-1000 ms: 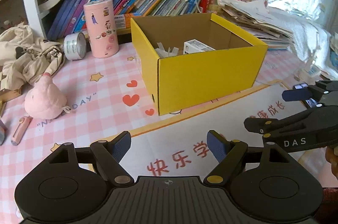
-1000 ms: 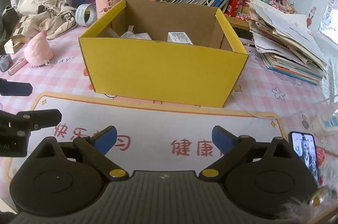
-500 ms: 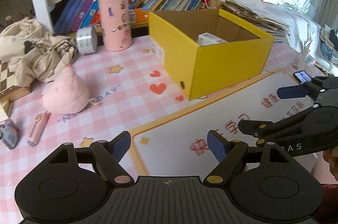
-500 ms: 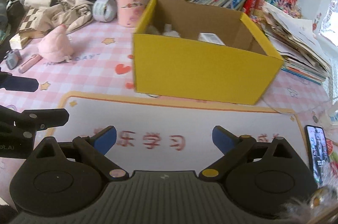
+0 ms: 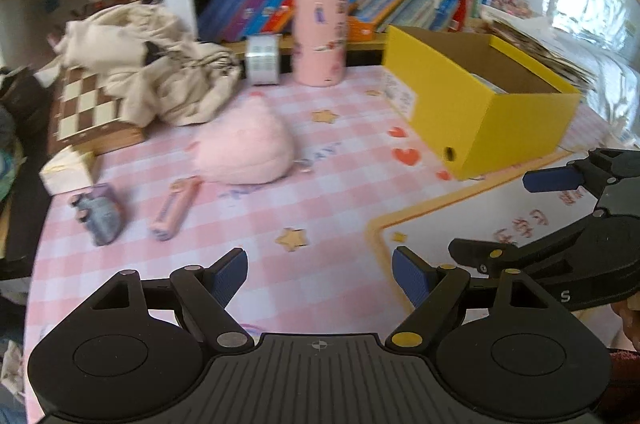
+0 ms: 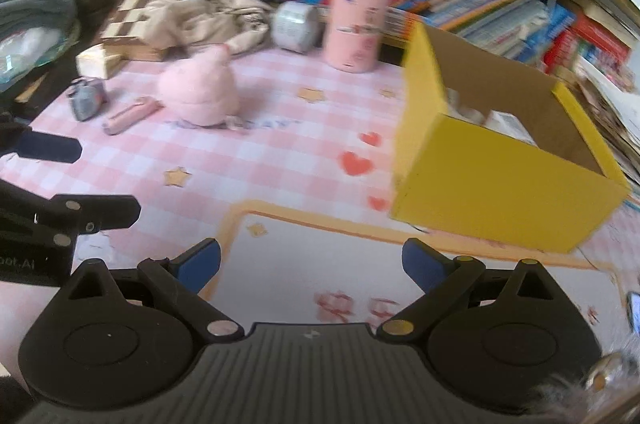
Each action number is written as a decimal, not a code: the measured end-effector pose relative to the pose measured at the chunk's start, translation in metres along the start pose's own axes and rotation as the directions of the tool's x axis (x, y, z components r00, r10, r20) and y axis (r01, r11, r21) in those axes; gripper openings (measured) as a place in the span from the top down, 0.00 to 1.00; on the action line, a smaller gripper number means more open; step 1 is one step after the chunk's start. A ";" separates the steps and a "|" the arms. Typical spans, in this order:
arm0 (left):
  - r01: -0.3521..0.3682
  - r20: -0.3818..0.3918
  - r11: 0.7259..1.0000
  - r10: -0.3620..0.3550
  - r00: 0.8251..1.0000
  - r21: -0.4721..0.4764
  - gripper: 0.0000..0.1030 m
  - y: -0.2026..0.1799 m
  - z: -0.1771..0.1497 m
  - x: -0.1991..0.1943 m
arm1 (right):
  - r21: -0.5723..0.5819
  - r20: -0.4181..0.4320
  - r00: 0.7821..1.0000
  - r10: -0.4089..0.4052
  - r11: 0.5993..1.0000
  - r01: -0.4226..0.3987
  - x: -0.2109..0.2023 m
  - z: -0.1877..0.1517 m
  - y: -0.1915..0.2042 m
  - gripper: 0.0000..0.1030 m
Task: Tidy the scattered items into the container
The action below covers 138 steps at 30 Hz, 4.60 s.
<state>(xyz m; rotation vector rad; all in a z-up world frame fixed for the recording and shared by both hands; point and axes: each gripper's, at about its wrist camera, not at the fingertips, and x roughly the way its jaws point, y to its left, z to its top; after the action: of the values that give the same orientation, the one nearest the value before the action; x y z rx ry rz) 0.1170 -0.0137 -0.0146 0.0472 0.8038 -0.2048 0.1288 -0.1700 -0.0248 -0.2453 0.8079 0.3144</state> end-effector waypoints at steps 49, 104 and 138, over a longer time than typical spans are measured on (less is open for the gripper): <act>-0.086 -0.055 0.979 0.078 0.995 -0.182 0.59 0.137 0.027 0.108 | -0.137 -0.034 0.981 0.193 0.971 -0.196 0.150 0.139 0.071 0.07; 0.060 0.042 0.998 -0.058 0.997 -0.032 0.78 0.064 -0.017 -0.008 | -0.030 -0.014 0.984 0.178 0.984 -0.178 0.014 0.043 0.052 0.39; 0.216 0.027 0.967 -0.221 0.975 0.134 0.78 -0.023 -0.010 -0.011 | 0.091 0.001 0.998 0.056 0.994 -0.056 -0.041 -0.016 -0.020 0.39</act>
<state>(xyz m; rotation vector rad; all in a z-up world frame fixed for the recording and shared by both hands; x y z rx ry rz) 0.0980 -0.0333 -0.0122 0.0772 0.7530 -0.4658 0.0990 -0.2009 -0.0033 -0.1376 0.8300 0.3292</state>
